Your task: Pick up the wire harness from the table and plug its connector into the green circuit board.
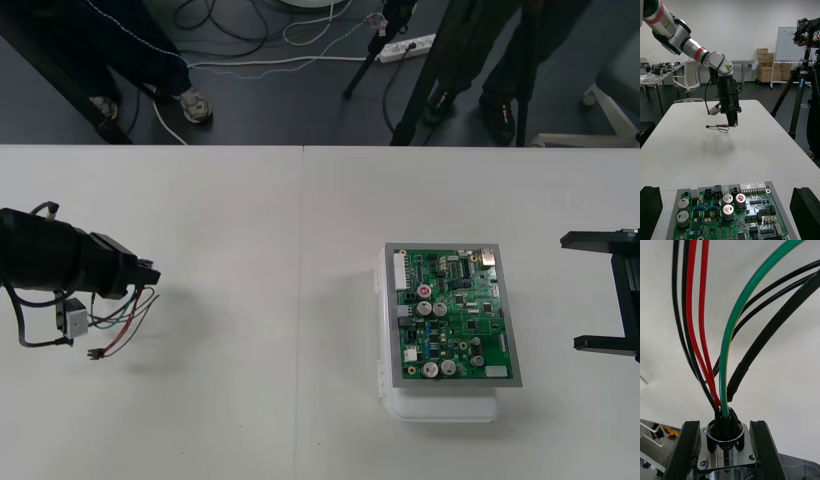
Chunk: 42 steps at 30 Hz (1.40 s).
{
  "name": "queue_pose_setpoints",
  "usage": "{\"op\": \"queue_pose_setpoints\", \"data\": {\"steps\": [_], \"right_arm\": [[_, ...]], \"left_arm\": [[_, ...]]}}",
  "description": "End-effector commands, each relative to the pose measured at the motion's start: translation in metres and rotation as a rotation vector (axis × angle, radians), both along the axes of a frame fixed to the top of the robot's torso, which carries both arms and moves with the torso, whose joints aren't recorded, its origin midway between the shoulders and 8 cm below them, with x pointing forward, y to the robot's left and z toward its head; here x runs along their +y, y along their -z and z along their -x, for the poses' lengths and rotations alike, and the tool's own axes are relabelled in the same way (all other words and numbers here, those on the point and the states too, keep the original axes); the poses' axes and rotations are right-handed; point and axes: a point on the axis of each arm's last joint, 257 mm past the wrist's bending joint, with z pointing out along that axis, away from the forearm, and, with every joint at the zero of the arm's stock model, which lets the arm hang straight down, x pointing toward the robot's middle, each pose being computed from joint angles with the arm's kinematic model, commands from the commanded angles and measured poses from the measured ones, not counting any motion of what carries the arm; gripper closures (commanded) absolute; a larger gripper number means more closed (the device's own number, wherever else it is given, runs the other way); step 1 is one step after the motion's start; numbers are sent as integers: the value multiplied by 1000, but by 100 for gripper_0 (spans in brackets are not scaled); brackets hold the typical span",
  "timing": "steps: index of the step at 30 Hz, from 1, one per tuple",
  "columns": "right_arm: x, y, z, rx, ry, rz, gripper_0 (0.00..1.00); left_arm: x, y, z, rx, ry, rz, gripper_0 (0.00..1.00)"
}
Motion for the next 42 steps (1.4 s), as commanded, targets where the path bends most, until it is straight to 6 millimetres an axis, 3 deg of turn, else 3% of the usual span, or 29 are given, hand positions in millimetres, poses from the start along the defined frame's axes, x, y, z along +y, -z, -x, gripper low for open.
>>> {"op": "queue_pose_setpoints", "data": {"steps": [1,11,20,31,37,42], "right_arm": [[-11,-14,-5,-38,5,39,0],[-11,-14,-5,-38,5,39,0],[-11,-14,-5,-38,5,39,0],[-11,-14,-5,-38,5,39,0],[-11,-14,-5,-38,5,39,0],[-11,-14,-5,-38,5,39,0]], "left_arm": [[6,-16,19,85,-18,70,100],[-8,-44,34,224,-131,242,100],[-21,-56,37,348,-253,369,100],[-50,-72,59,600,-377,565,100],[-61,-78,63,693,-447,615,100],[-77,-96,52,730,-516,710,100]]}}
